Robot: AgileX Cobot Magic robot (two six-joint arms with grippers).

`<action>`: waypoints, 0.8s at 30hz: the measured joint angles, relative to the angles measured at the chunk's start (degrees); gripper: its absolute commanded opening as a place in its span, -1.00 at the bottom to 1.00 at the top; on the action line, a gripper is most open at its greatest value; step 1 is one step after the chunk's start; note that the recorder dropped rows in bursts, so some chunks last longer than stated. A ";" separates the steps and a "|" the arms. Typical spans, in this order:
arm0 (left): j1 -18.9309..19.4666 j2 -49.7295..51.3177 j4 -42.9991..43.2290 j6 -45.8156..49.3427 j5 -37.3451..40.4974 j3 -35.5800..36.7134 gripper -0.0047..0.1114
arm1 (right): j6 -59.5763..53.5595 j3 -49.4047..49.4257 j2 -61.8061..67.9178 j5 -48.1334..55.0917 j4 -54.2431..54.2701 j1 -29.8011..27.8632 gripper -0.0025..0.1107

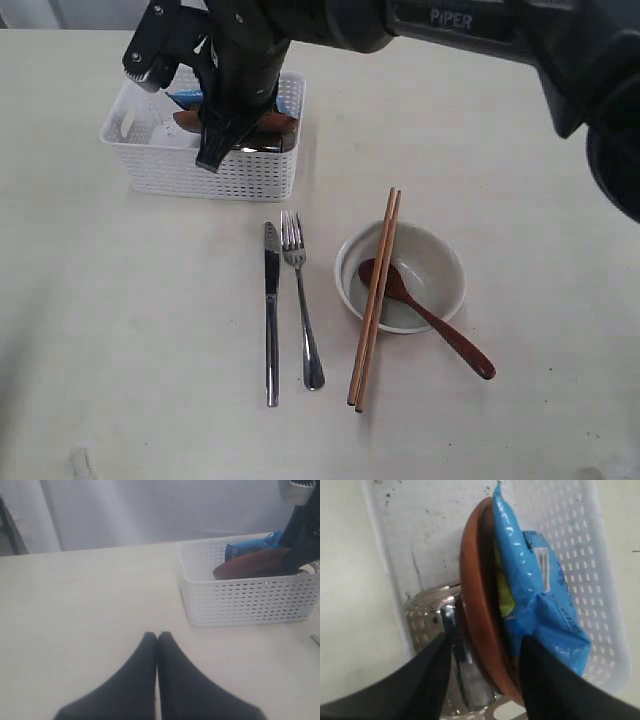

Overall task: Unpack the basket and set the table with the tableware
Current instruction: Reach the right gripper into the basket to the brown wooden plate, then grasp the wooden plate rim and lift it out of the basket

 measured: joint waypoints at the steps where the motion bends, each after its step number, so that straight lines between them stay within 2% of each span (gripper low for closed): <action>1: 0.00 0.00 0.00 0.00 0.00 0.00 -0.92 | 0.49 0.00 0.26 0.00 -1.02 0.00 -0.21; 6: 0.00 0.00 0.00 0.00 0.00 0.00 -0.92 | 1.07 -0.21 0.62 -0.14 -2.71 0.00 -0.21; 8: 0.00 0.00 0.00 0.00 0.00 0.00 -0.92 | 1.07 -0.31 0.61 -0.46 -2.94 0.00 -0.29; 15: 0.00 0.00 0.00 0.00 0.00 0.00 -0.92 | 0.93 -0.54 1.23 -1.14 -3.20 0.11 -0.96; 24: 0.00 0.00 0.00 0.00 0.00 0.00 -0.92 | 1.49 -0.63 0.54 -1.24 -2.75 0.11 -0.96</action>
